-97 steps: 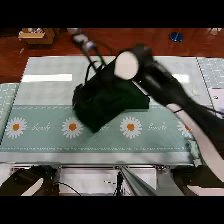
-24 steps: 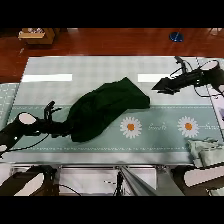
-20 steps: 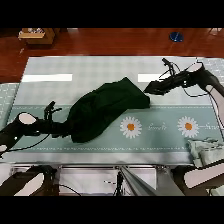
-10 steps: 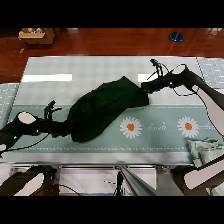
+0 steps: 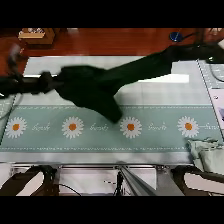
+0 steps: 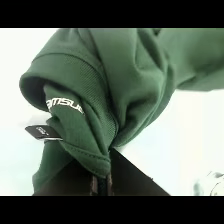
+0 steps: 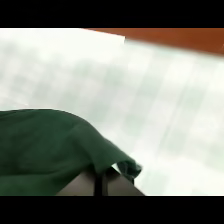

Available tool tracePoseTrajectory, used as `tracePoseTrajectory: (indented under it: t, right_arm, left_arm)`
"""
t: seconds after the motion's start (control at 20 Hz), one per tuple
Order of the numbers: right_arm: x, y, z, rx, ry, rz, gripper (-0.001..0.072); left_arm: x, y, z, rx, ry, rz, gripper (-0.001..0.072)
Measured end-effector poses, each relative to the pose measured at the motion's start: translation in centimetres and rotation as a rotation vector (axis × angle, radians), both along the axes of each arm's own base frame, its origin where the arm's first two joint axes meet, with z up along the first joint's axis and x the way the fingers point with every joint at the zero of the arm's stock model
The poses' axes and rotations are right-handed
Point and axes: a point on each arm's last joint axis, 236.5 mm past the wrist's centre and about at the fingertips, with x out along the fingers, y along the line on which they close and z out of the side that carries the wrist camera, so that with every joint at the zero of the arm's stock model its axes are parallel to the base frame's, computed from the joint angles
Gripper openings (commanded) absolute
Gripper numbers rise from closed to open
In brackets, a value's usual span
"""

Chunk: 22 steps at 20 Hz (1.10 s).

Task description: Fold the shirts.

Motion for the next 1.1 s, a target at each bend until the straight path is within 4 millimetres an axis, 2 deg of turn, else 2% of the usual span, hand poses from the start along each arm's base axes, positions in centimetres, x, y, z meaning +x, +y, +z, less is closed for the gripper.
tracePoseTrajectory:
  t: [0.15, 0.3, 0.4, 0.5, 0.6, 0.75, 0.9, 1.0, 1.1]
  right_arm:
    - [-3.3, -0.4, 7.9, -0.018, -0.166, -0.022, 0.0022]
    - [-7.6, -1.3, 14.7, -0.04, -0.31, -0.084, 0.0022]
    - [-10.8, -2.0, 18.2, -0.054, -0.385, -0.133, 0.0022]
    - [-14.2, -2.5, 20.9, -0.056, -0.437, -0.174, 0.0022]
    - [-17.6, -2.8, 22.4, -0.057, -0.46, -0.205, 0.0022]
    - [-22.4, -3.4, 22.3, -0.079, -0.418, -0.242, 0.0022]
    - [-26.3, -4.2, 19.0, -0.14, -0.269, -0.264, 0.0022]
    - [-28.6, -4.6, 15.8, -0.187, -0.119, -0.258, 0.0022]
    - [-30.7, -5.1, 13.3, -0.224, 0.008, -0.254, 0.0021]
  left_arm:
    - [-0.4, 0.4, 11.9, 0.041, -0.265, -0.025, 0.0034]
    - [-3.5, 0.5, 22.2, 0.093, -0.512, -0.027, 0.0034]
    - [-6.3, 0.3, 27.1, 0.118, -0.643, -0.021, 0.0034]
    - [-9.5, -0.2, 30.4, 0.132, -0.732, -0.017, 0.0033]
    - [-12.6, -0.8, 31.7, 0.148, -0.769, -0.029, 0.0033]
    - [-17.0, -1.6, 31.0, 0.184, -0.734, -0.057, 0.0033]
    - [-21.0, -1.8, 28.4, 0.241, -0.635, -0.073, 0.0033]
    - [-22.8, -1.0, 26.1, 0.294, -0.545, -0.058, 0.0032]
    - [-24.1, -0.3, 24.6, 0.325, -0.49, -0.033, 0.0032]
